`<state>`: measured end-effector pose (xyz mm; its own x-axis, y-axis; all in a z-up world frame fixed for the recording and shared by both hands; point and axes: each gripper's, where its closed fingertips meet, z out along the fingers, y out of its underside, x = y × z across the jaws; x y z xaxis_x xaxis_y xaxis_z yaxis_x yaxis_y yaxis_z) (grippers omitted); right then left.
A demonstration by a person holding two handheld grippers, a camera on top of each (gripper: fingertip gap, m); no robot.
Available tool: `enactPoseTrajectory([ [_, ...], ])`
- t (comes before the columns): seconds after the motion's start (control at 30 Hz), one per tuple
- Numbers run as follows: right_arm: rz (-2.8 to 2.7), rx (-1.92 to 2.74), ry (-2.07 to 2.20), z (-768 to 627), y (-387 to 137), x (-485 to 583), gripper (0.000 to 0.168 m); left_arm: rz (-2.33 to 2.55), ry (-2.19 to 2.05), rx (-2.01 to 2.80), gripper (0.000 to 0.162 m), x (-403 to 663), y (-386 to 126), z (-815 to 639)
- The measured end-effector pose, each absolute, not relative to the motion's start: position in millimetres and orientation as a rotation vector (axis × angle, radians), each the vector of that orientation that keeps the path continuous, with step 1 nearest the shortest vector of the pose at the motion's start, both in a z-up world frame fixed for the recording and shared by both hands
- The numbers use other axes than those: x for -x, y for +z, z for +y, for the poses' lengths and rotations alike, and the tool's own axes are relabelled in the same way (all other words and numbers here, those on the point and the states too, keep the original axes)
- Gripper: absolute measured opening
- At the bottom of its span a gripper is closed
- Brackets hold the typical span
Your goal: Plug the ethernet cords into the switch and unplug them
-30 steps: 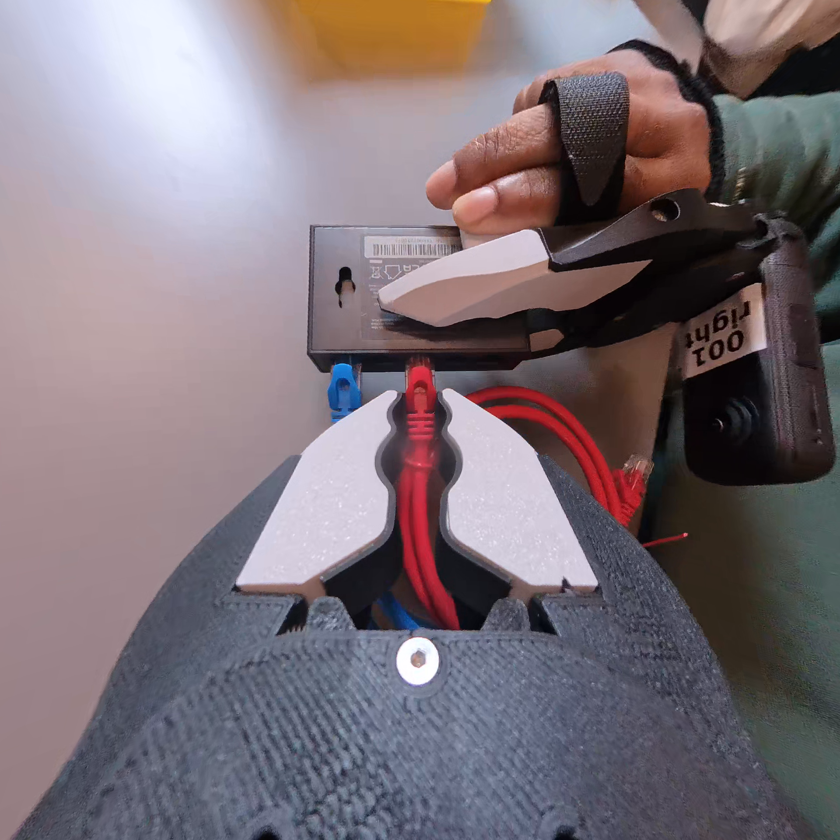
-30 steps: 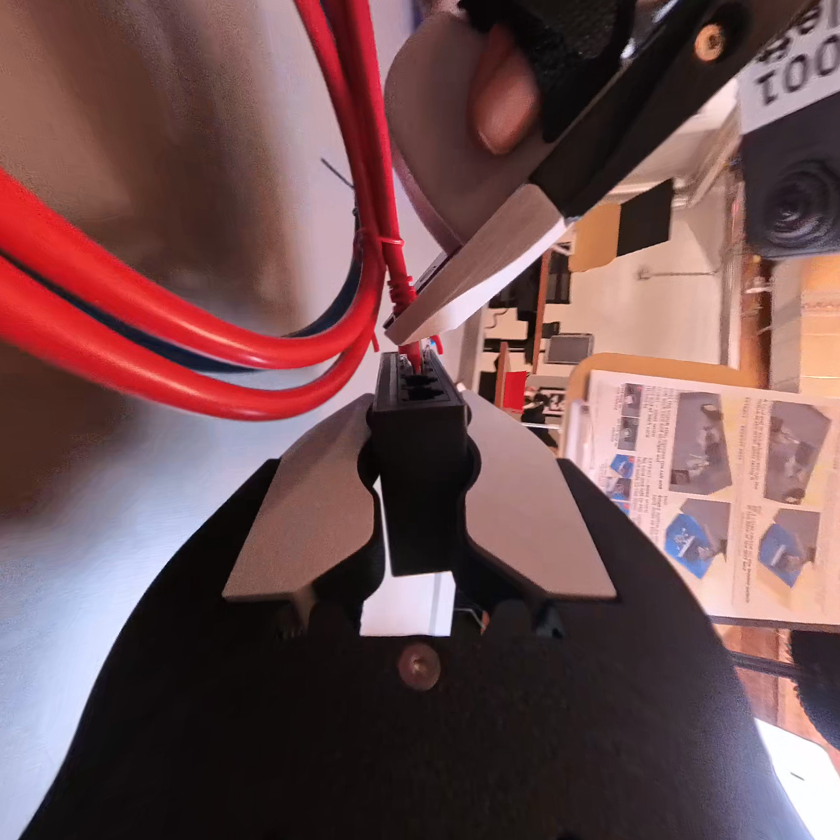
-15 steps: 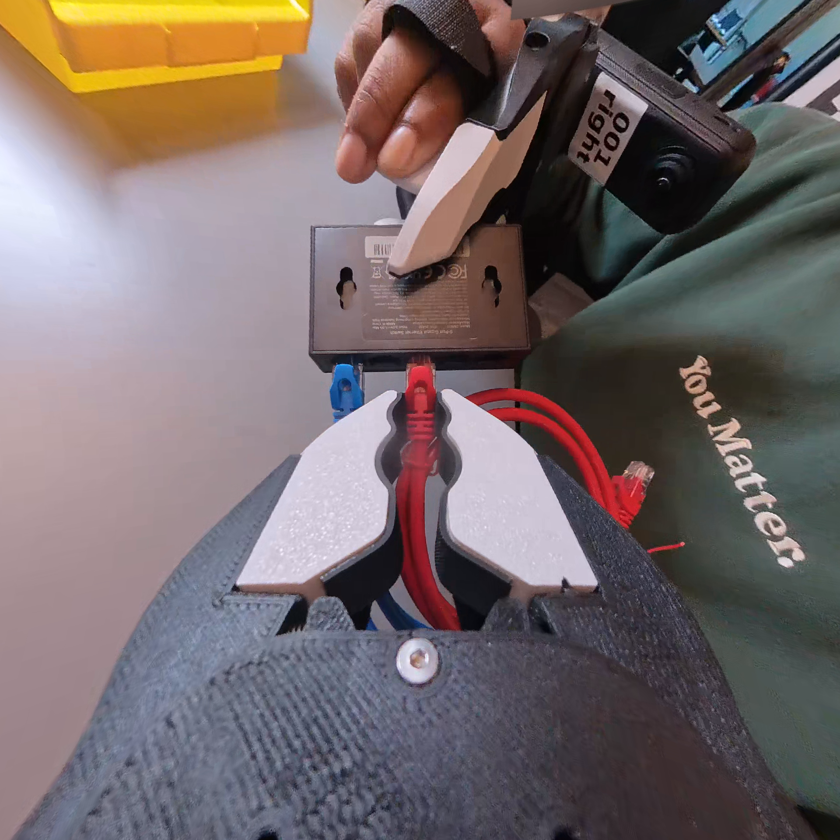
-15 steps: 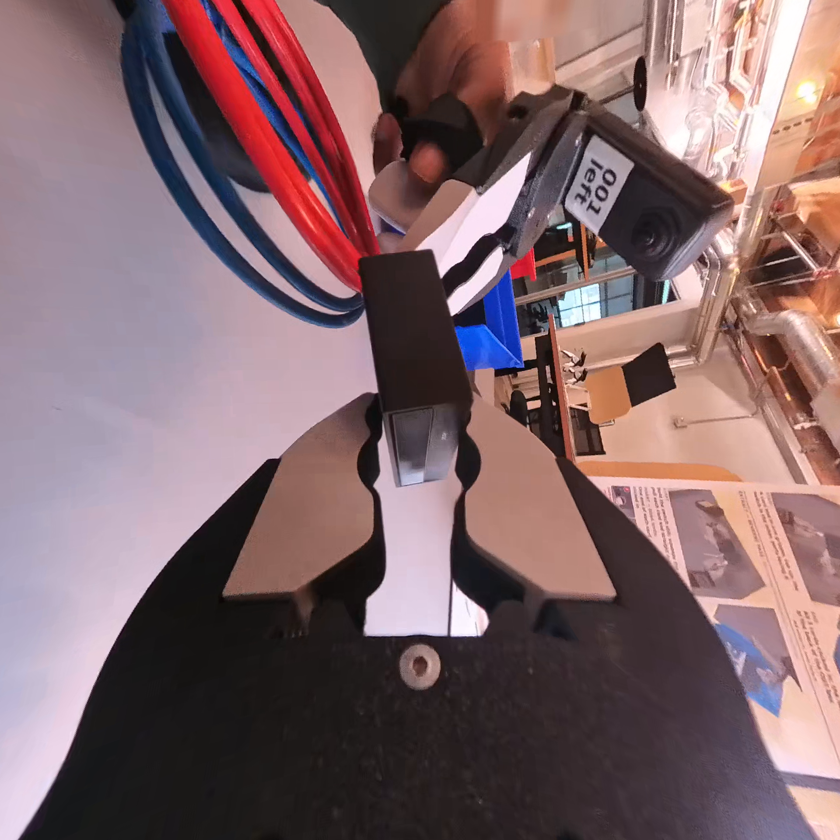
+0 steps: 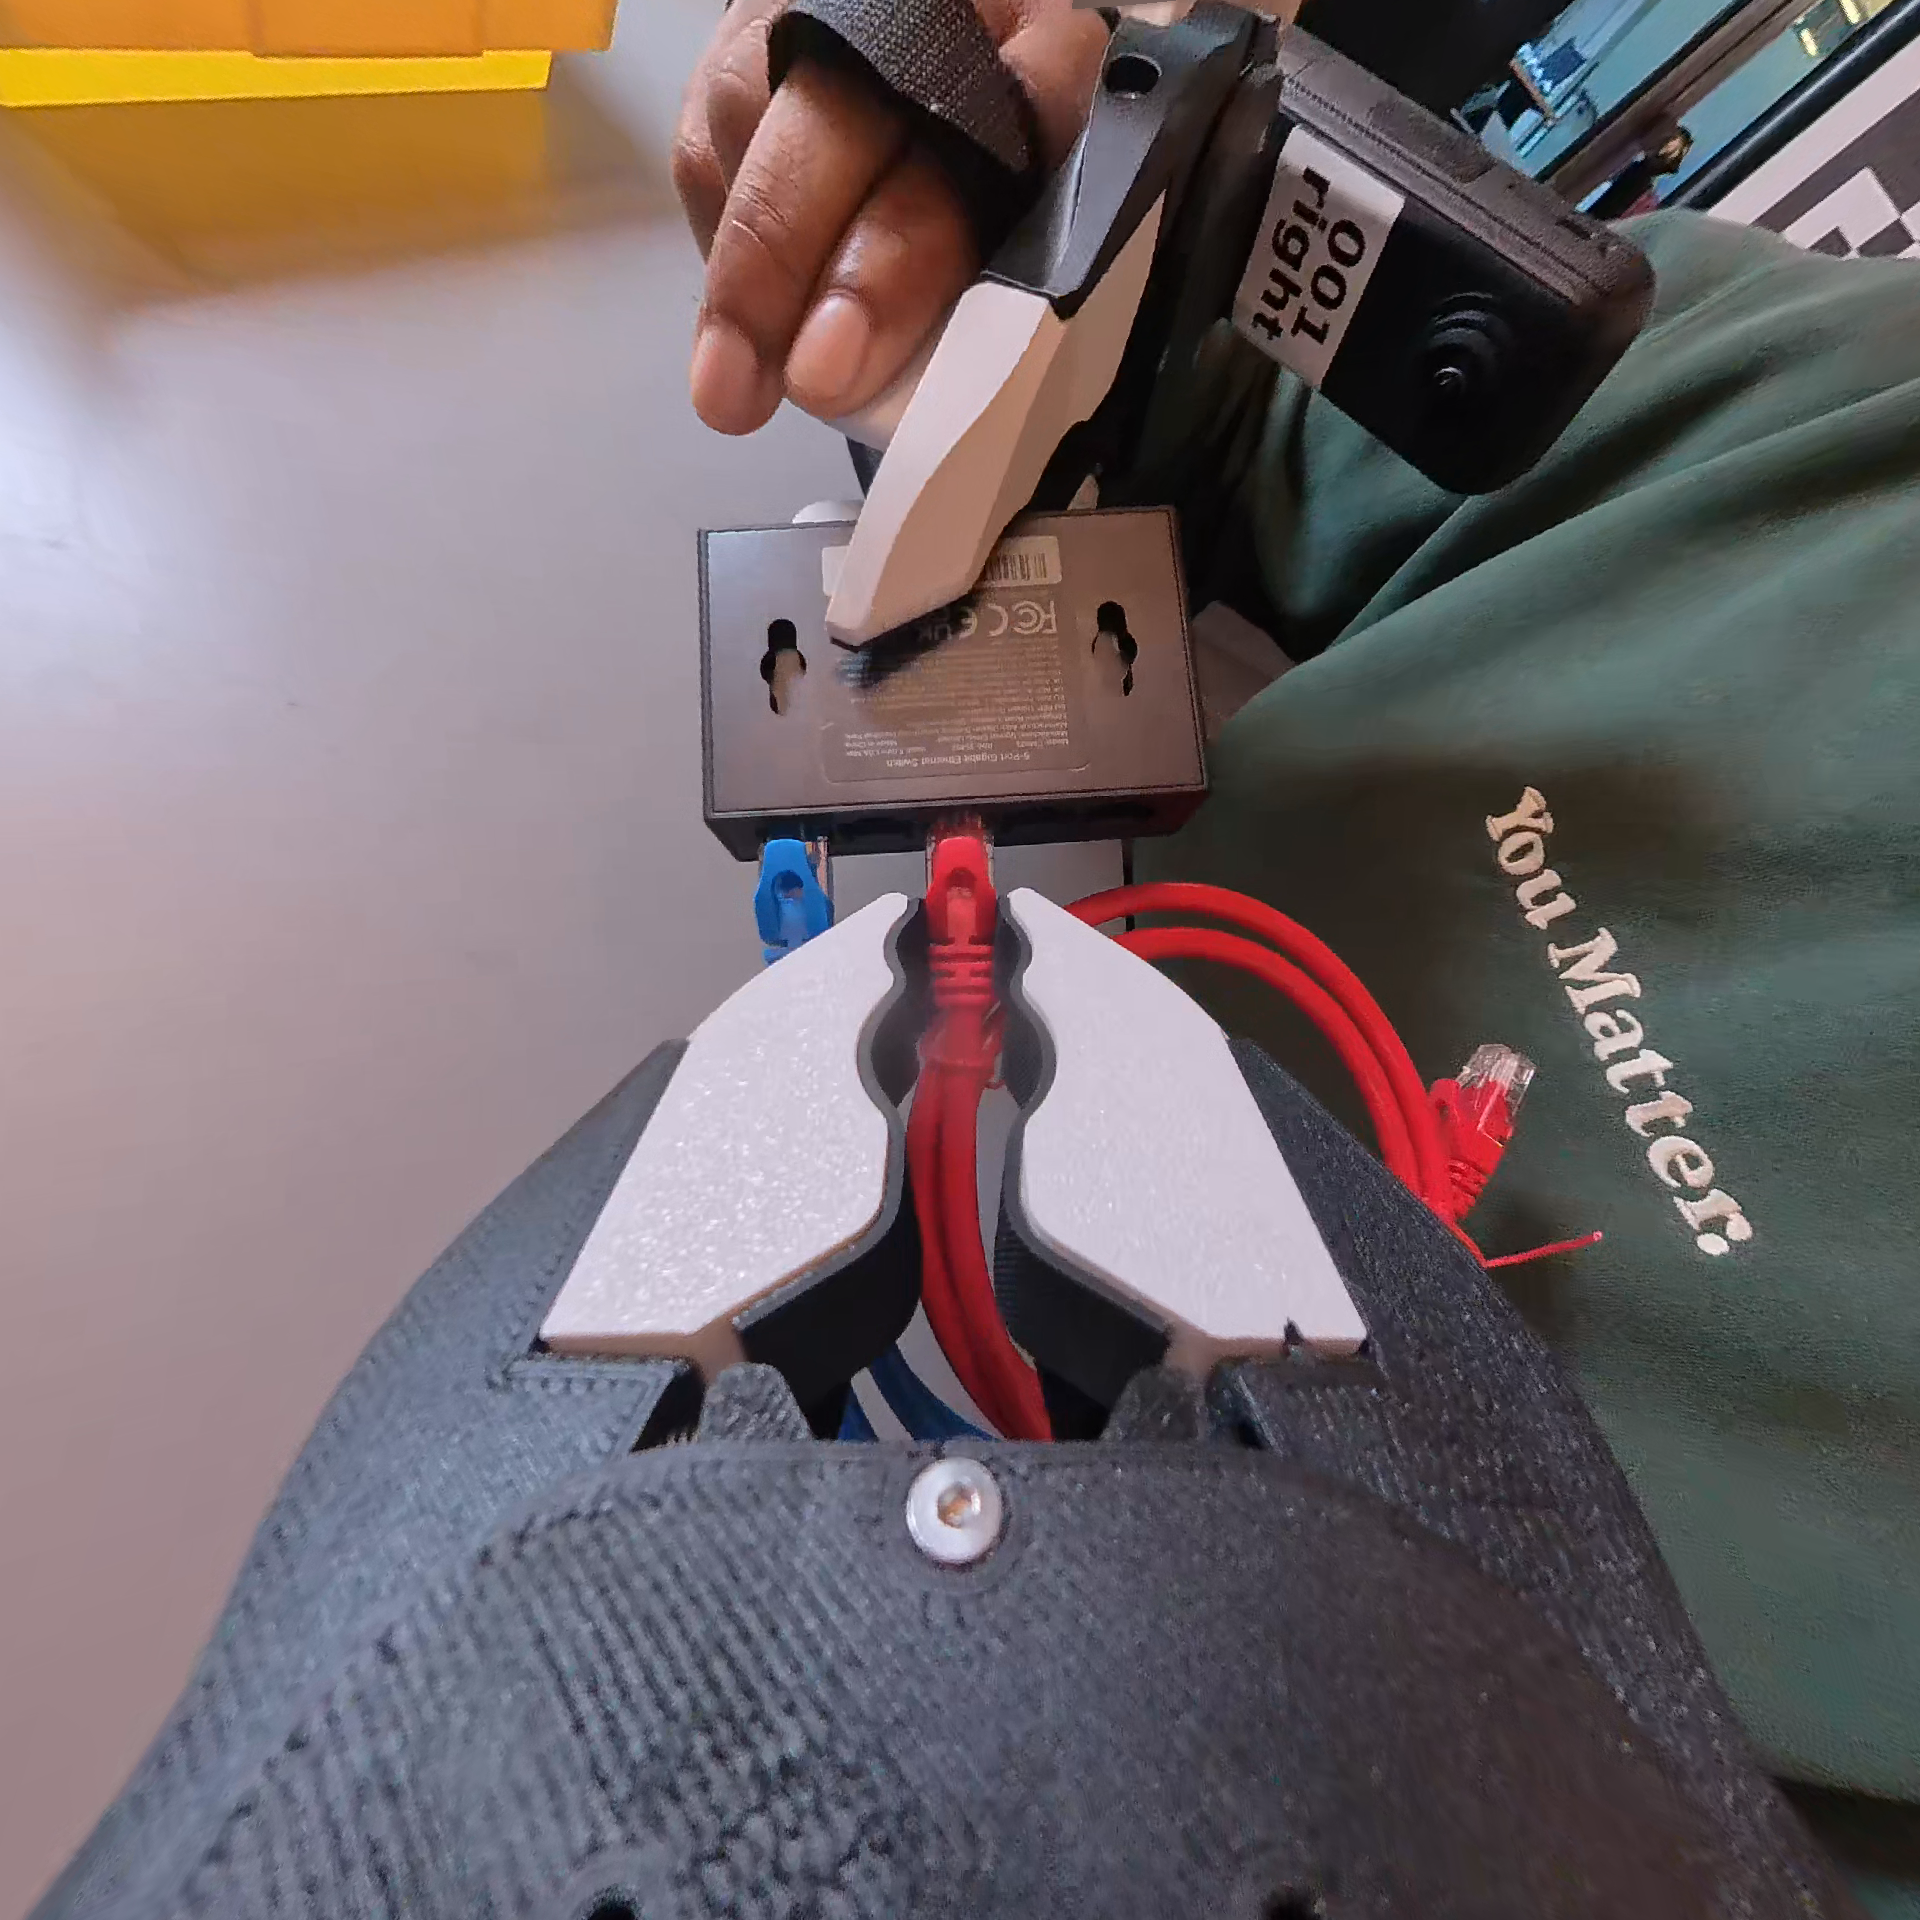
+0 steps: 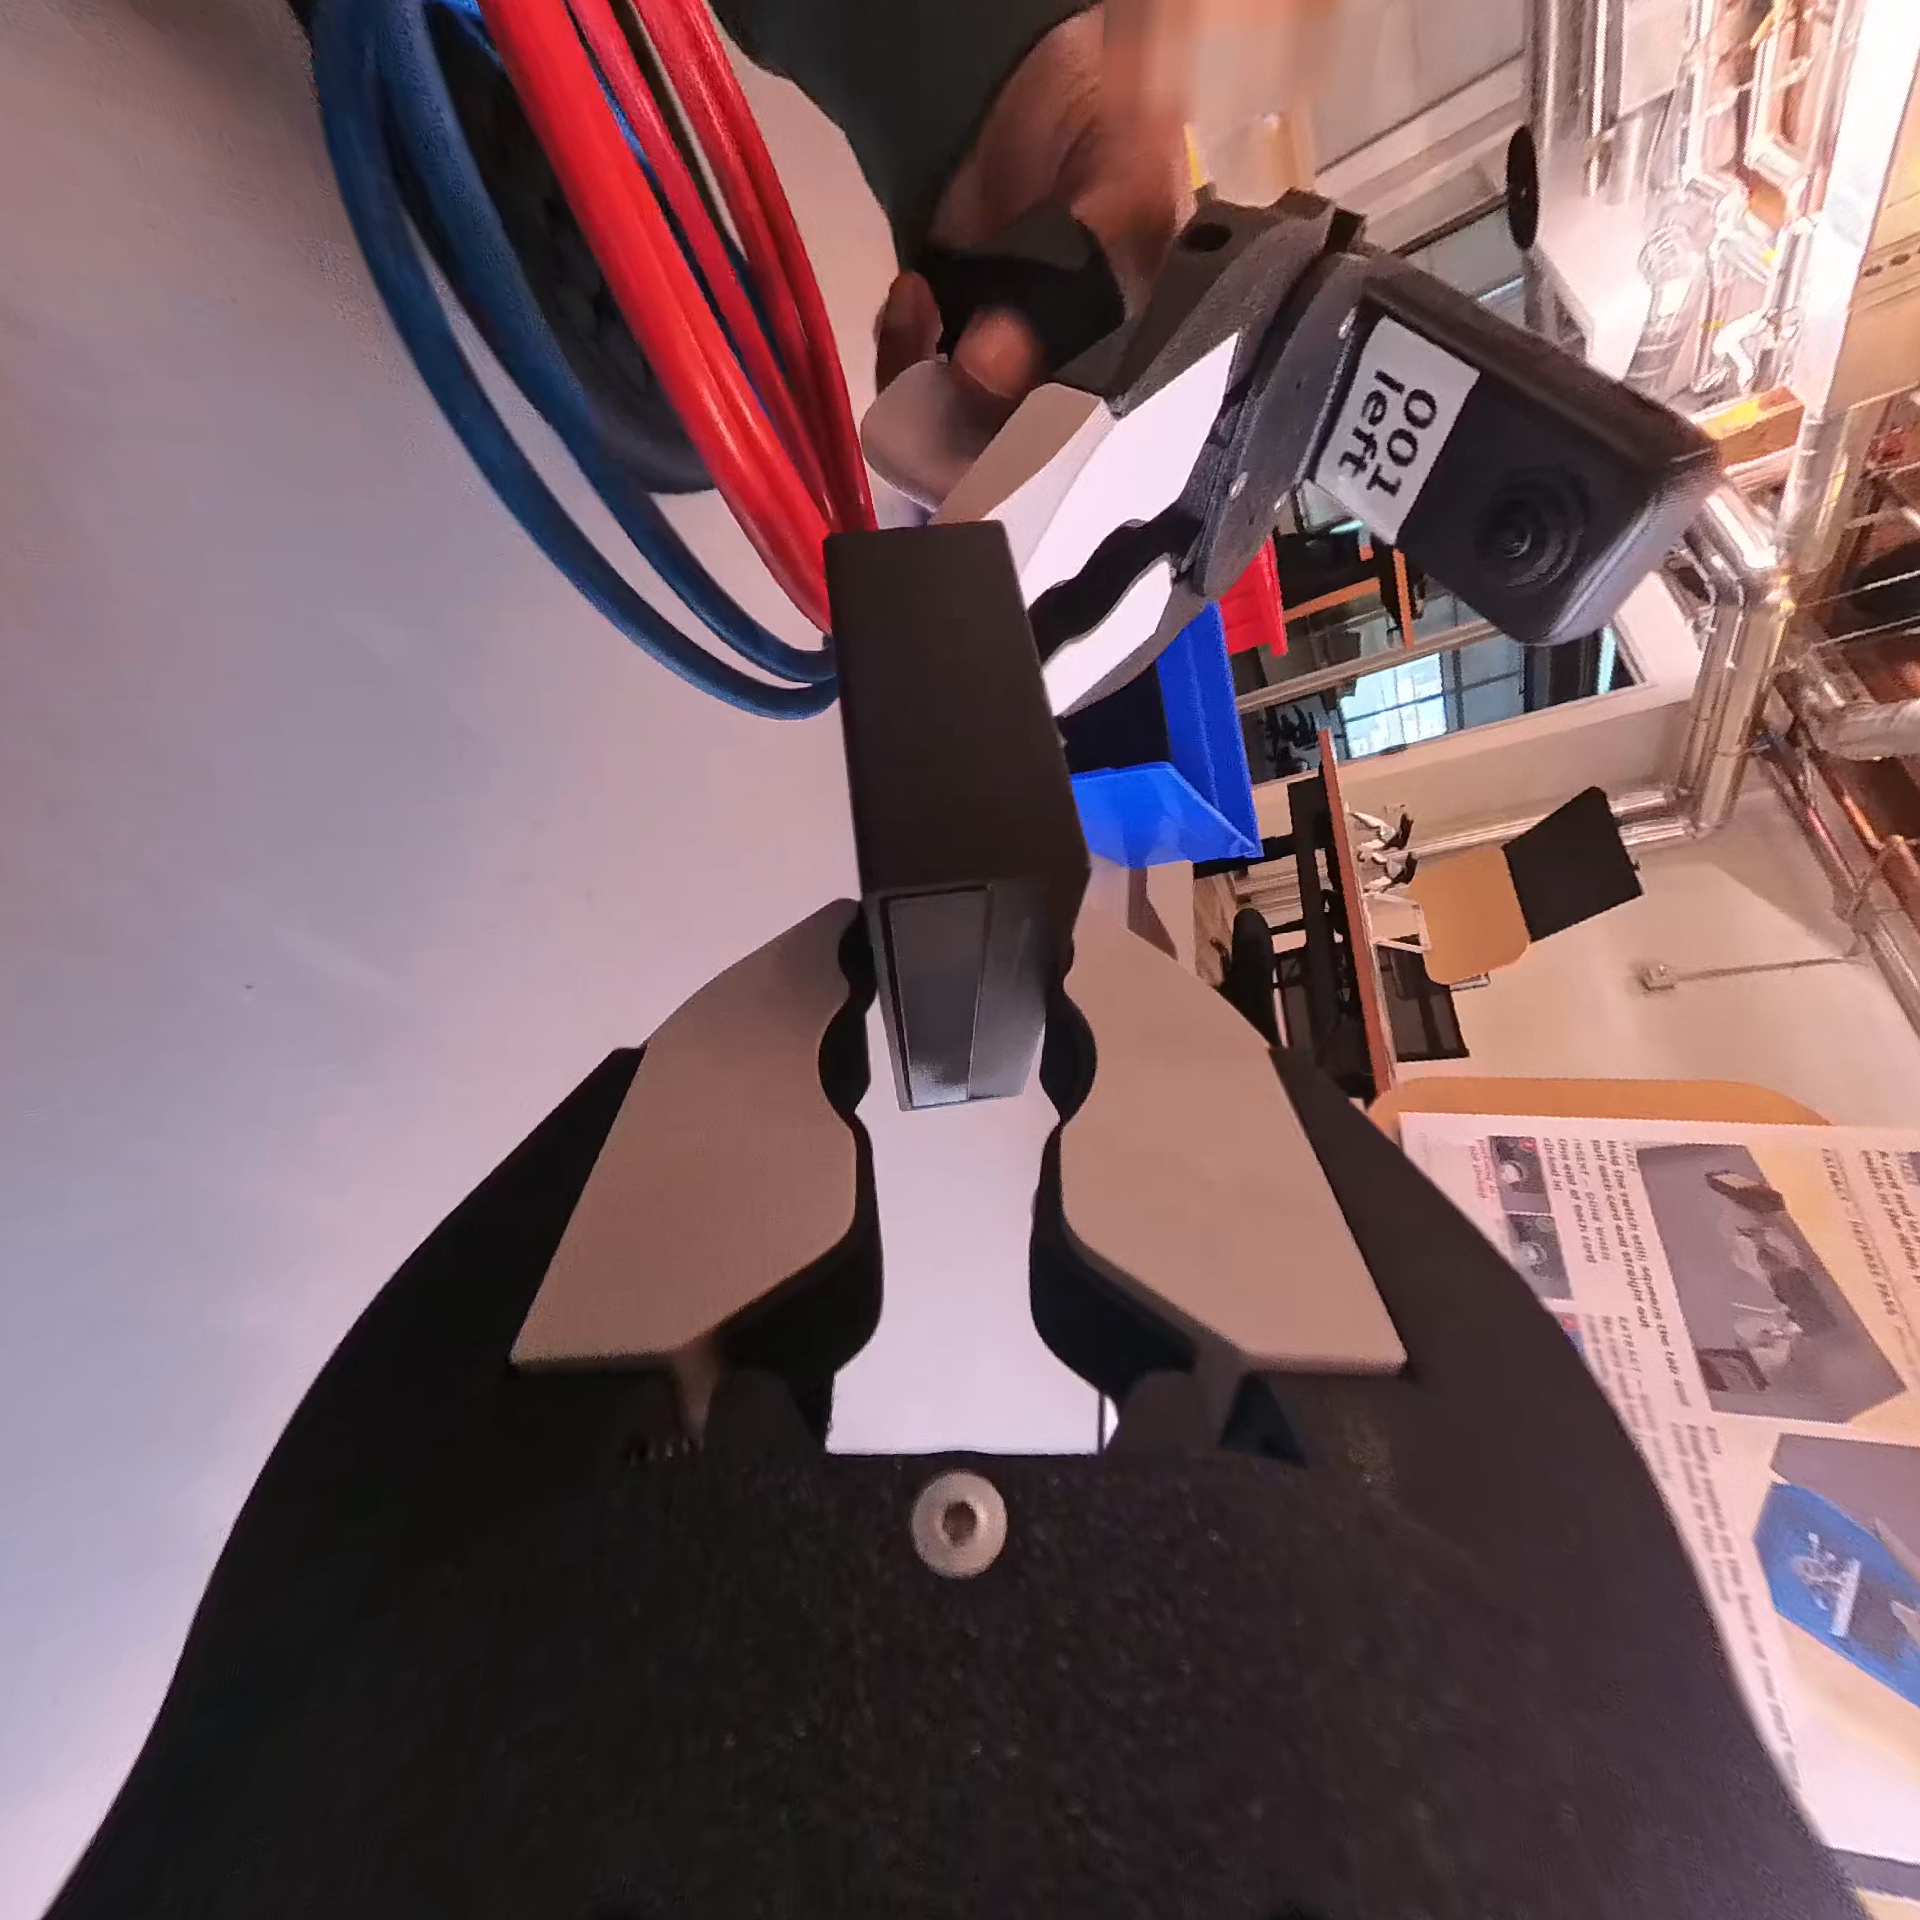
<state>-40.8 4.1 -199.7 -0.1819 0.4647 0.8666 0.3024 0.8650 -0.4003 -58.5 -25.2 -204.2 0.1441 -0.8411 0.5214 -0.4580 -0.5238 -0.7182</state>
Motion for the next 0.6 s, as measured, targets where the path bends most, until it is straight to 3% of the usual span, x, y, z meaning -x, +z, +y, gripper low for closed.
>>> enactPoseTrajectory([
  [0.6, -1.828, 0.559, 0.319, -18.7, -212.8, 44.2, 0.028, 1.331, -1.431, 2.041, 0.011, 55.3, -210.5, -45.8],
])
